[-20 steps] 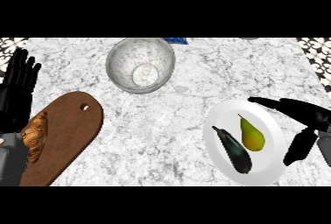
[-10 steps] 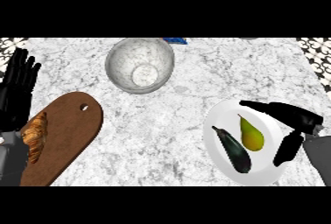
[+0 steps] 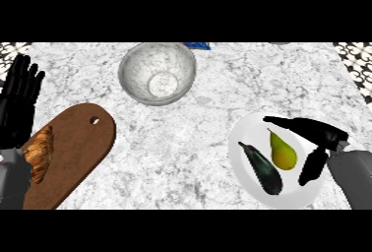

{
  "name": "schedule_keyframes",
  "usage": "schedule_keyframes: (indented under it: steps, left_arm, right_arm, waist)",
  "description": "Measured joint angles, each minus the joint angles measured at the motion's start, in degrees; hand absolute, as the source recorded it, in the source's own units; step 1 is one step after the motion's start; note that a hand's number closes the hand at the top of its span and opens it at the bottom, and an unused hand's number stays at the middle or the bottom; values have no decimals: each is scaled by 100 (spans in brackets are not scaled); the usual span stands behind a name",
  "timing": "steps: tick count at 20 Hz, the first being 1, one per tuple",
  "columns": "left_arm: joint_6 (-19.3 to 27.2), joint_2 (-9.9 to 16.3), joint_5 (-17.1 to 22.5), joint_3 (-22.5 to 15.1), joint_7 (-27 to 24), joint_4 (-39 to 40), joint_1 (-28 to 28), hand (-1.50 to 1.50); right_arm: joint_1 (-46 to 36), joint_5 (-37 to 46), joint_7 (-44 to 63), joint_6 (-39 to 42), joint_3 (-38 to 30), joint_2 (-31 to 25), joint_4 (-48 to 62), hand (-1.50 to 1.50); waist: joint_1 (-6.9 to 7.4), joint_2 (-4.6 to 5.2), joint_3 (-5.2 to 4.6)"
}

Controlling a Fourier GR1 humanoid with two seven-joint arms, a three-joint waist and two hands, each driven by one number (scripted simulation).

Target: Pick the pear from the plate and place it in the bowl

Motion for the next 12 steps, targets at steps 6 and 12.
schedule_keyframes:
  steps: [6, 12]
  left_arm:
    - [-64, -19, -24, 48, 26, -78, 47, 0]
    - [4, -136, -113, 0, 138, -266, 93, 0]
  right_arm:
    - [-20, 385, -11, -256, 33, 245, 456, -150]
    - [-120, 681, -395, -594, -23, 262, 797, 150]
  waist:
    - [6, -4, -3]
    - [10, -24, -20]
